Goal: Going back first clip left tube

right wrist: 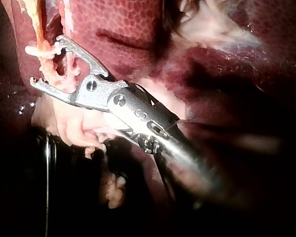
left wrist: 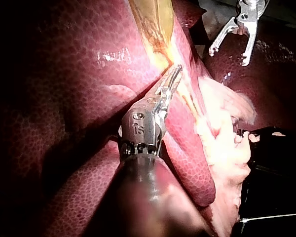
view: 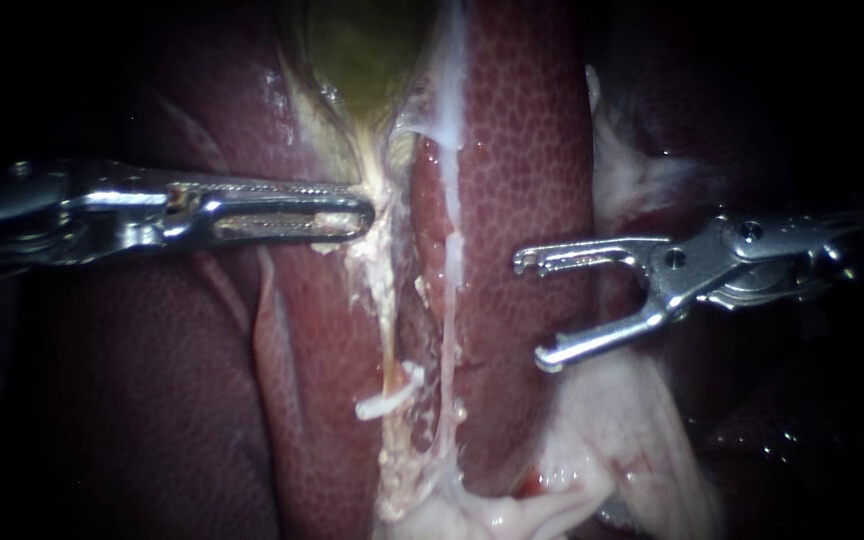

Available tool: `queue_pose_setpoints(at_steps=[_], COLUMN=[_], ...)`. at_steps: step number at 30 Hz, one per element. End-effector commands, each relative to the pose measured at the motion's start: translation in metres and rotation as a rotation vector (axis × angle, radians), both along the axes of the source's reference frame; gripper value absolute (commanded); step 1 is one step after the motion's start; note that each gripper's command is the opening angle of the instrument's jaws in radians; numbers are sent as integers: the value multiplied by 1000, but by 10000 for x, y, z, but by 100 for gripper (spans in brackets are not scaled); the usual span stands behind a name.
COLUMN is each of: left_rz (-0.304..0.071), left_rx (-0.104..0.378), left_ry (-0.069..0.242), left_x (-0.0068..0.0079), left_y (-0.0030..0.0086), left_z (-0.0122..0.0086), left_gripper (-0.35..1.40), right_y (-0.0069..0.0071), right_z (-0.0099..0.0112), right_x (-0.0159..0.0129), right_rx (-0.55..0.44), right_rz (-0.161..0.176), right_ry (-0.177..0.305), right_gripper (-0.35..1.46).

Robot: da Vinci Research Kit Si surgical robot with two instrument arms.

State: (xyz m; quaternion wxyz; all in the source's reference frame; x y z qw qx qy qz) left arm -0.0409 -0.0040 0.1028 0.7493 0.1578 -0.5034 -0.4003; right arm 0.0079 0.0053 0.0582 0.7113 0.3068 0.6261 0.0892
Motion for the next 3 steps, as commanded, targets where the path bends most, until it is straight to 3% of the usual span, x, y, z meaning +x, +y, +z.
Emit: queue_pose_setpoints(at_steps=[1,3], left_rz=[0,0], left_rx=[0,0], left_ry=[0,0], left_x=[0,0], left_y=[0,0], left_z=[0,0], left_gripper=[-35,-35], right_y=[0,0], right_z=[0,0], right_x=[0,0], right_rx=[0,0], right_rz=[0,0], right_ry=[0,0], right_gripper=[60,60])
